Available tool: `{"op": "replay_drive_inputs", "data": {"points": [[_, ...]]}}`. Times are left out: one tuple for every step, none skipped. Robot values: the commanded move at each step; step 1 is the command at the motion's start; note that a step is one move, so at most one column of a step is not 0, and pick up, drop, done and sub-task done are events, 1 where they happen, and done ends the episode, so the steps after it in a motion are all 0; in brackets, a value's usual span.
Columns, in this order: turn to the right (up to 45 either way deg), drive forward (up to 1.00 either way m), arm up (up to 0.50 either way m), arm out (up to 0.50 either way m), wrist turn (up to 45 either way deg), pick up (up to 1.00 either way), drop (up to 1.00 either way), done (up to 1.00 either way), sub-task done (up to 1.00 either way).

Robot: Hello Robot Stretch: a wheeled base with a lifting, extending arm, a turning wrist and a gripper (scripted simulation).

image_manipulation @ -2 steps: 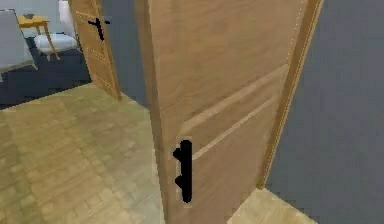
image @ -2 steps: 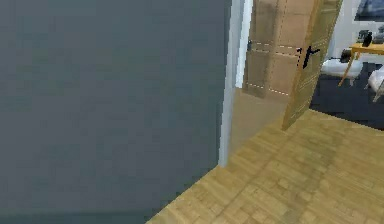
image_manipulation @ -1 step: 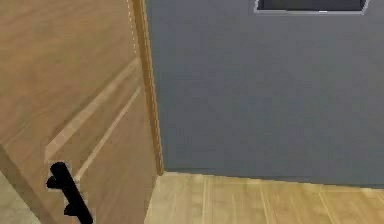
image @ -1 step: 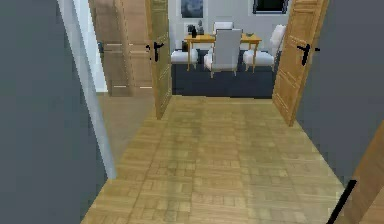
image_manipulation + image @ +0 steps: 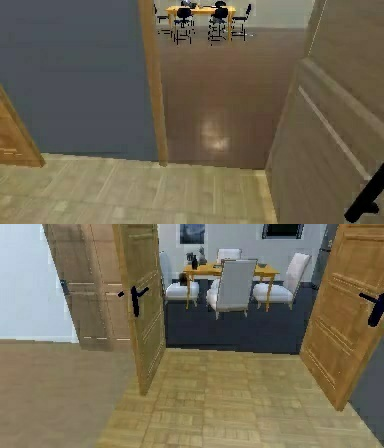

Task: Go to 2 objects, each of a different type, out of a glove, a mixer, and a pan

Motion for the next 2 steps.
{"op": "replay_drive_inputs", "data": {"points": [[0.0, 1.00, 0.00, 0.00, 0.0, 0.00, 0.00, 0.00, 0.00], [3.0, 0.00, 0.00, 0.00, 0.0, 0.00, 0.00, 0.00, 0.00]]}}
